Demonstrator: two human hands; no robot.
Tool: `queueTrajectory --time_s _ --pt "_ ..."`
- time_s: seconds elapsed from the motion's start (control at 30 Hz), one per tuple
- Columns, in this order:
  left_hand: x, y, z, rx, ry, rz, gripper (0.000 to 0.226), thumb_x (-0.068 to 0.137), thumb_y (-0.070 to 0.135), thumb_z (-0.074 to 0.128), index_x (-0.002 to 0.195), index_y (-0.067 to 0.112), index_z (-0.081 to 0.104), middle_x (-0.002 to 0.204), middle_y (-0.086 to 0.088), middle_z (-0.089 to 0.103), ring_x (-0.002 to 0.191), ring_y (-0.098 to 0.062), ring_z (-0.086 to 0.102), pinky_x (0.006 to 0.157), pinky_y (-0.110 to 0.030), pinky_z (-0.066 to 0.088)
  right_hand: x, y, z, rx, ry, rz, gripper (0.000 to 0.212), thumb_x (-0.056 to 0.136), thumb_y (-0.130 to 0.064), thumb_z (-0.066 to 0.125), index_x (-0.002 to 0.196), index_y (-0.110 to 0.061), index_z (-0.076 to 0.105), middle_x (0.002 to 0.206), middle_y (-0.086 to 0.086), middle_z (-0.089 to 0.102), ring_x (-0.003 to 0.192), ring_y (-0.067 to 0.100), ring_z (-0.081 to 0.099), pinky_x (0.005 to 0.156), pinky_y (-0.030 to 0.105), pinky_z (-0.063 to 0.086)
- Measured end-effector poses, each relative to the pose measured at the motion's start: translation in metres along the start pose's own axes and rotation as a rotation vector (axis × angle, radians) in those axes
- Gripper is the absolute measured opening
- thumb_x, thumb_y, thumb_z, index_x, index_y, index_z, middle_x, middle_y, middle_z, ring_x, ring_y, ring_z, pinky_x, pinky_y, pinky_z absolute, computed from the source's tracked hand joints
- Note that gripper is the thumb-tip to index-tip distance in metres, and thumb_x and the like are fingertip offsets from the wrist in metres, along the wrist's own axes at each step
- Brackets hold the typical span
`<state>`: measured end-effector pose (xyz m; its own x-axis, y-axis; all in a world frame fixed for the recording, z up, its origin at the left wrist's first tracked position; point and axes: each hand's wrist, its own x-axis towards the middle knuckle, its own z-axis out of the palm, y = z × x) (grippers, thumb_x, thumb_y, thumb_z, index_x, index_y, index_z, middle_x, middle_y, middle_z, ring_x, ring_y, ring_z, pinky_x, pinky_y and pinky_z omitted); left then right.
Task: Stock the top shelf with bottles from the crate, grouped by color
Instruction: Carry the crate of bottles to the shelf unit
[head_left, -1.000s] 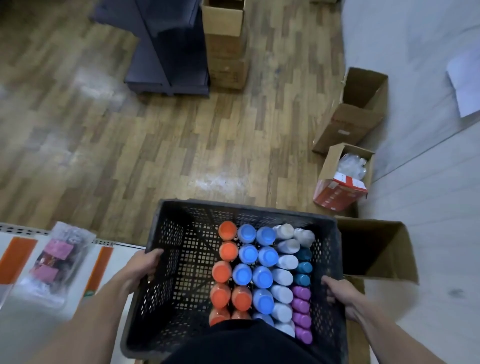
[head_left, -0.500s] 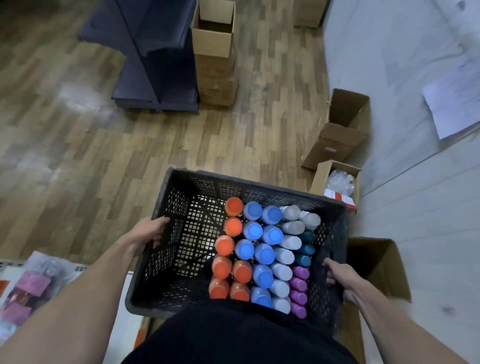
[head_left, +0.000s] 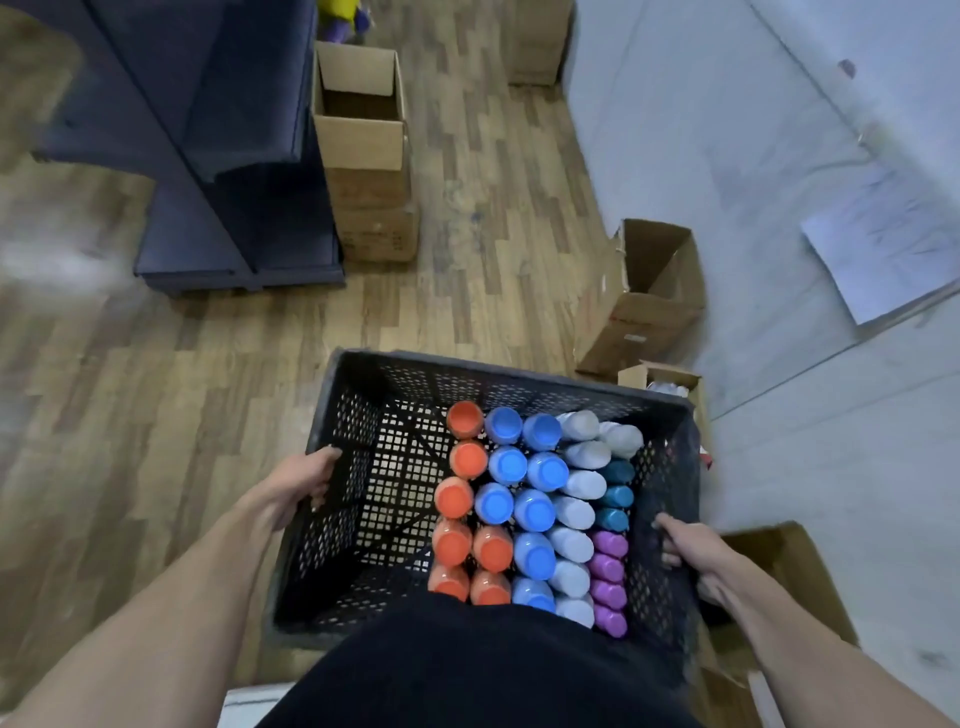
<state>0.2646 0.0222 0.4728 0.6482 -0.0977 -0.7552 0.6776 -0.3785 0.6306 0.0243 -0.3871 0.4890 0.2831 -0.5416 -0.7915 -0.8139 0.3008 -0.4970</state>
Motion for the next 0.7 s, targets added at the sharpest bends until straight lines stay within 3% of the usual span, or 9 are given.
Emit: queueTrajectory --time_s 0.5,0.7 --pt "0.091 0.104 -0.019 -0.046 0.069 -0.010 0.040 0.099 0.021 0.050 0.062 0.021 0.034 0.047 0.002 0.026 0.042 -0.014 0.023 0.046 -0.027 0.019 0.087 -0.147 0.047 -0.106 -0.049 -0.022 0.042 0.095 -0.014 0.055 0.055 -0.018 0.042 0.042 -0.003 0.030 0.041 0.013 0.025 0.051 0.028 0.021" --pt "0.131 0.142 -0.004 -0.087 0.147 -0.055 0.041 0.099 0.022 0.050 0.061 0.019 0.035 0.045 0.001 0.028 0.039 -0.015 0.025 0.044 -0.026 0.022 0.140 -0.244 0.052 -0.237 -0.129 -0.048 0.042 0.095 -0.017 0.054 0.056 -0.018 0.039 0.040 -0.002 0.031 0.047 0.017 0.027 0.053 0.030 0.024"
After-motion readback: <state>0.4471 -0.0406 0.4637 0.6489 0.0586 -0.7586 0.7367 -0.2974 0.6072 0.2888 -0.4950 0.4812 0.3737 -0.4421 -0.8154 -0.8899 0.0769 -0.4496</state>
